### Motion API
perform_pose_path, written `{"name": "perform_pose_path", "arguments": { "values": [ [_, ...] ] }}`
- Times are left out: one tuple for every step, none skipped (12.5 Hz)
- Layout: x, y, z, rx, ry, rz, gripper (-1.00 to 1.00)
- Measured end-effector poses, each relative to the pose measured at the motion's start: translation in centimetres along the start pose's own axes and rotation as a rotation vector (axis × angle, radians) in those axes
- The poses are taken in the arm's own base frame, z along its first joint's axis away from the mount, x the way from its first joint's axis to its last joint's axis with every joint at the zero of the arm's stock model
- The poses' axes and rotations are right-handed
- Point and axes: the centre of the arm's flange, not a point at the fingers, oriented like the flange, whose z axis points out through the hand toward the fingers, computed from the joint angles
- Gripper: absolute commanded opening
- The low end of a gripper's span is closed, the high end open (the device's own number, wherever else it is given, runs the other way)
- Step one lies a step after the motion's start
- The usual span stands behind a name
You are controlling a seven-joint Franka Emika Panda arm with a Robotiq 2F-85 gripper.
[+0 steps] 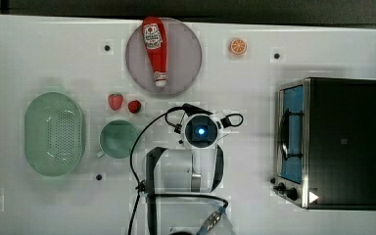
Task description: Pick Banana and place it in mug.
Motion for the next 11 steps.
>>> {"name": "perform_pose_path", "arguments": {
  "values": [
    [-0.3, -0.4, -1.4, -0.003, 0.008, -0.011, -0.37],
    [-0.3, -0.8, -3.0, 0.006, 0.026, -0.019, -0.37],
    [-0.4, -0.9, -4.3, -0.012, -0.022, -0.022, -0.37],
    [-0.6, -0.8, -6.3, -0.04, -0.08, -0.034, -0.37],
    [-0.7, -0.8, -9.5, -0.053, -0.117, -0.032, -0.37],
    [-0.9, -0.7, -13.8, -0.04, -0.135, -0.012, -0.37],
    [-0.5, -0.8, -19.6, -0.017, -0.101, -0.007, -0.37],
    [-0.3, -1.2, -30.9, 0.049, 0.074, -0.013, -0.37],
    [-1.2, -1.5, -39.2, 0.094, 0.209, -0.025, -0.37],
    [-2.3, -2.2, -42.9, 0.118, 0.255, -0.019, -0.37],
    [-3.9, -3.7, -44.3, 0.15, 0.244, 0.006, -0.37]
  ]
}}
